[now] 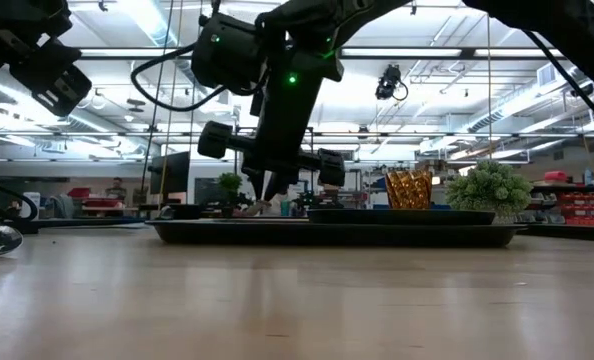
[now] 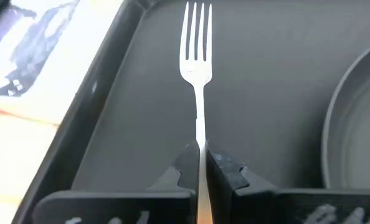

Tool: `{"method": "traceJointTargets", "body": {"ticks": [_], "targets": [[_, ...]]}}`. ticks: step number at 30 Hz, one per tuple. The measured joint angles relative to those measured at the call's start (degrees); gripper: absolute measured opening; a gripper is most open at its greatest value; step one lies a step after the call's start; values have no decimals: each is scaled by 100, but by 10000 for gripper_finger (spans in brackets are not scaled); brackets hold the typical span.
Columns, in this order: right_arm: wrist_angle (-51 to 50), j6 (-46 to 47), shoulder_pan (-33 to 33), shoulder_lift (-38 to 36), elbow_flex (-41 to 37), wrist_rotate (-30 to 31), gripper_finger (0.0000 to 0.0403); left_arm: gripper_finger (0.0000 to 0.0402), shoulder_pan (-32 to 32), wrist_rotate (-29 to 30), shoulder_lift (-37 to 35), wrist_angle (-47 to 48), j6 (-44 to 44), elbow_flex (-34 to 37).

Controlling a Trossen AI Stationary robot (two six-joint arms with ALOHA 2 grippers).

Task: Pick and place plate/cup/fork/spoon on tray
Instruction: Put the orange fork on the black serving tray to the left of the black plate

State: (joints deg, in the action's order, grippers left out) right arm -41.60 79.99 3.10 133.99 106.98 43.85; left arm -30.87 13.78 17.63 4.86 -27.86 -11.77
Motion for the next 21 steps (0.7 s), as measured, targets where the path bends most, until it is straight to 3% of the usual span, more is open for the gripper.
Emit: {"method": "traceJointTargets", "body": {"ticks": [6, 21], "targets": [[42, 137, -113, 0, 0, -577, 18, 172, 0, -96, -2, 128, 0, 0], [339, 518, -171, 4, -508, -531, 19, 172, 0, -99, -2, 140, 7, 0]]}}
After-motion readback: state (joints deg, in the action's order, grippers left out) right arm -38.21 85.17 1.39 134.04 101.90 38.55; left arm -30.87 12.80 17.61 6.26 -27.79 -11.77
